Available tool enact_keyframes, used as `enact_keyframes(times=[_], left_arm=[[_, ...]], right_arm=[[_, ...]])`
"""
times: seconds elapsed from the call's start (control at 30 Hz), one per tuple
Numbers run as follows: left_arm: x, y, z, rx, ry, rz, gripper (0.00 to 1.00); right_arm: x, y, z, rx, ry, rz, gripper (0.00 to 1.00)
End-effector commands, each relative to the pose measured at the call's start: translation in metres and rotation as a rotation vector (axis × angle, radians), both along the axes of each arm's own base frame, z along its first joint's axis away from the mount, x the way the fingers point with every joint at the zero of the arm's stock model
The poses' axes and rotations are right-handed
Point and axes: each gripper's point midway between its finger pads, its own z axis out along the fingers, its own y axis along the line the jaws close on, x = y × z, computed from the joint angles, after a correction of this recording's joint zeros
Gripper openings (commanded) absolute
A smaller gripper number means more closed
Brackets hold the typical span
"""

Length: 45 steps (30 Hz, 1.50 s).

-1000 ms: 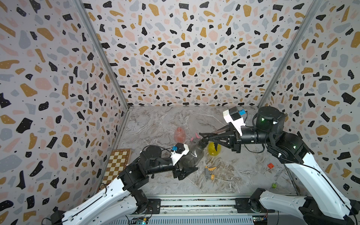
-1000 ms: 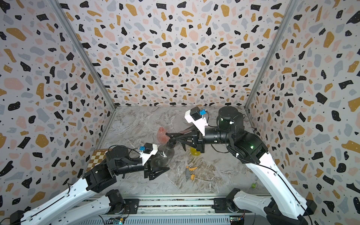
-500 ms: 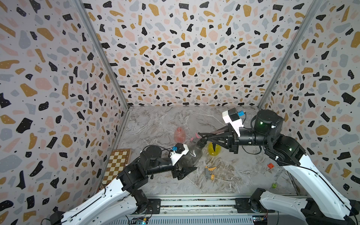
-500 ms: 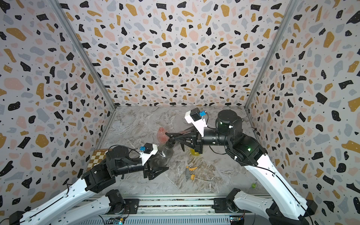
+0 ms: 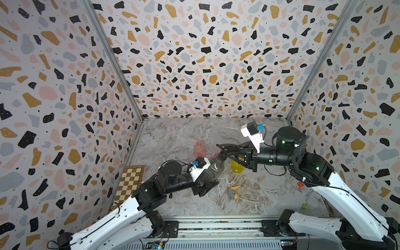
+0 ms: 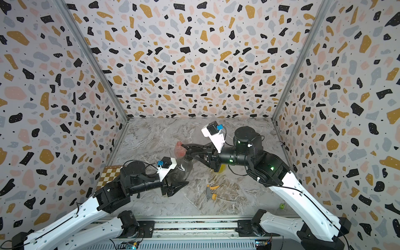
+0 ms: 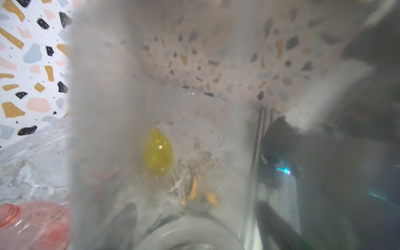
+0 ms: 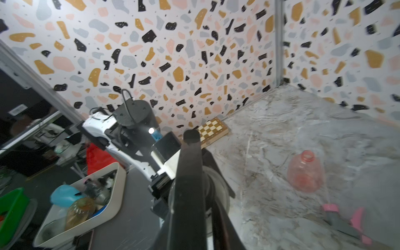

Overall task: Attach spray nozzles to spray bottles
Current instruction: Screw the spray nozzle on the spray bottle.

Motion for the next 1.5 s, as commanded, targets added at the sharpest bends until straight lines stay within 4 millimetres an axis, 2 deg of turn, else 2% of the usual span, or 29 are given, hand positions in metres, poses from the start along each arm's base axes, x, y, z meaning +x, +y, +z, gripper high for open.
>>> enact_keyframes(times=[0.0, 0.1, 0.23, 0.47, 0.6, 0.77, 0.97, 1.17, 1.47], left_arm=[[-0.005, -0.008, 0.053, -0.146, -0.152, -0.052, 0.0], [-0.005, -0.009, 0.051, -0.142, -0.145, -0.058, 0.0], [-0.004, -0.009, 0.051, -0.147, -0.144, -0.051, 0.0], [-0.006, -0.009, 0.052, -0.169, -0.143, -0.056, 0.0], [-0.008, -0.01, 0.053, -0.182, -0.141, -0.07, 0.0], [-0.009, -0.012, 0.053, -0.18, -0.136, -0.081, 0.0], [-0.008, -0.012, 0.051, -0.172, -0.131, -0.082, 0.0], [-0.009, -0.012, 0.051, -0.167, -0.134, -0.085, 0.0], [-0.009, -0.014, 0.048, -0.159, -0.128, -0.095, 0.0]], right_arm=[[0.001, 0.005, -0.025, -0.069, 0.087, -0.002, 0.34], [0.003, 0.004, -0.01, -0.046, 0.052, -0.015, 0.37], [0.001, 0.0, 0.011, 0.0, 0.005, -0.016, 0.5], [-0.005, -0.004, 0.028, 0.062, -0.049, -0.006, 0.64], [-0.015, -0.006, 0.043, 0.142, -0.109, 0.036, 0.71], [-0.019, -0.006, 0.054, 0.174, -0.149, 0.051, 0.73], [-0.02, -0.005, 0.06, 0.178, -0.157, 0.053, 0.71], [-0.02, -0.006, 0.057, 0.147, -0.139, 0.049, 0.56], [-0.017, -0.005, 0.051, 0.107, -0.113, 0.041, 0.39]])
